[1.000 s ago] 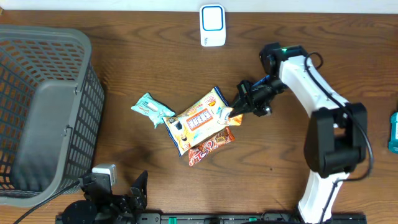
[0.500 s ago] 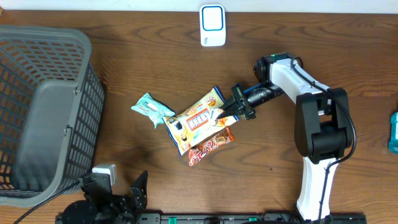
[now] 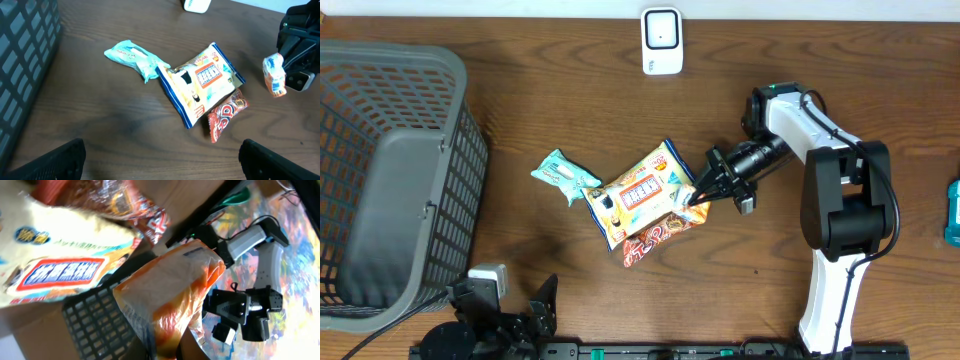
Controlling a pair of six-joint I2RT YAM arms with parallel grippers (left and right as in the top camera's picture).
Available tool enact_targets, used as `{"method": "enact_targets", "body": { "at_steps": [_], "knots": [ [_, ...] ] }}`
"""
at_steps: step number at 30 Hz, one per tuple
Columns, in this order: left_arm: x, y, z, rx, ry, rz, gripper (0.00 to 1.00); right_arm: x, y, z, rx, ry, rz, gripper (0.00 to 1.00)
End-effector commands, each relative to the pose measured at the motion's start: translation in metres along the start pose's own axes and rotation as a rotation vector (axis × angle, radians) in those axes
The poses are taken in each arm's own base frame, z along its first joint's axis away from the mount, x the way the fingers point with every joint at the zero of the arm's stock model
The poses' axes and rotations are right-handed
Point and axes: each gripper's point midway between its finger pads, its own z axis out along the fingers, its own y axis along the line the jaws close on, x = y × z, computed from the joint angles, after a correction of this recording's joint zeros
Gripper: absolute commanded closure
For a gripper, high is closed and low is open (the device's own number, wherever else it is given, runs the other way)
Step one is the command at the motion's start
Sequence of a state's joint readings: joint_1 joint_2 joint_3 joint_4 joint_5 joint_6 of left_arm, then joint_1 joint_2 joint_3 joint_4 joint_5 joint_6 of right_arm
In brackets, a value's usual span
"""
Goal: Scan the item barcode
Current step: 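Lift the orange pack and carry it toward the scanner, then hold the orange pack in front of the white scanner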
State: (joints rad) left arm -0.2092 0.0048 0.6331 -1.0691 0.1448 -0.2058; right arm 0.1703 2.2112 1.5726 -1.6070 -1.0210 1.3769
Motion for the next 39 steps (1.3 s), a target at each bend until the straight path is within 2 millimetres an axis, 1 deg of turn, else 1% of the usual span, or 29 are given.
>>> {"method": "enact_targets", "body": {
  "at_steps": [1,5,7,18,21,23,26,28,30,31,34,35,36,38,39],
  "knots": [
    [-0.001,-0.001,-0.001,0.002,-0.005,0.000,0.02,-0.003,-0.007,-0.001,0.017,-0.028,0.022,0.99],
    [-0.001,-0.001,-0.001,0.003,-0.005,0.000,0.02,-0.009,-0.016,-0.002,0.052,-0.070,0.050,0.99],
    [-0.001,-0.001,-0.001,0.002,-0.005,0.000,0.02,-0.008,-0.019,-0.002,0.063,-0.067,0.032,0.99],
    [-0.001,-0.001,-0.001,0.003,-0.005,0.000,0.02,-0.004,-0.019,-0.002,0.066,-0.036,-0.274,0.99],
    [-0.001,-0.001,-0.001,0.002,-0.005,0.000,0.02,0.004,-0.017,0.000,0.053,0.007,-0.423,0.99],
    [-0.001,-0.001,-0.001,0.002,-0.005,0.000,0.02,0.011,-0.016,0.002,0.035,0.045,-0.565,0.98],
    [-0.001,-0.001,-0.001,0.002,-0.005,0.000,0.02,0.013,-0.016,0.004,0.033,0.053,-0.754,0.98],
    [-0.001,-0.001,-0.001,0.002,-0.005,0.000,0.02,0.014,-0.018,0.006,0.038,0.049,-0.904,0.99],
    [-0.001,-0.001,-0.001,0.003,-0.005,0.000,0.02,0.014,-0.021,0.007,0.052,0.037,-1.158,0.99],
    [-0.001,-0.001,-0.001,0.002,-0.005,0.000,0.02,0.016,-0.022,0.007,0.049,0.038,-1.226,0.98],
    [-0.001,-0.001,-0.001,0.002,-0.005,0.000,0.02,0.023,-0.025,0.008,0.038,0.042,-1.336,0.99],
    [-0.001,-0.001,-0.001,0.003,-0.005,0.000,0.02,0.028,-0.022,0.008,0.009,0.050,-1.371,0.99],
    [-0.001,-0.001,-0.001,0.003,-0.005,0.000,0.02,0.035,-0.013,0.008,-0.050,0.061,-1.446,0.99],
    [-0.001,-0.001,-0.001,0.002,-0.005,0.000,0.02,0.053,0.015,0.003,-0.210,0.077,-1.616,0.99],
    [-0.001,-0.001,-0.001,0.002,-0.005,0.000,0.02,0.061,0.025,-0.001,-0.272,0.088,-1.669,0.99]
  ]
}}
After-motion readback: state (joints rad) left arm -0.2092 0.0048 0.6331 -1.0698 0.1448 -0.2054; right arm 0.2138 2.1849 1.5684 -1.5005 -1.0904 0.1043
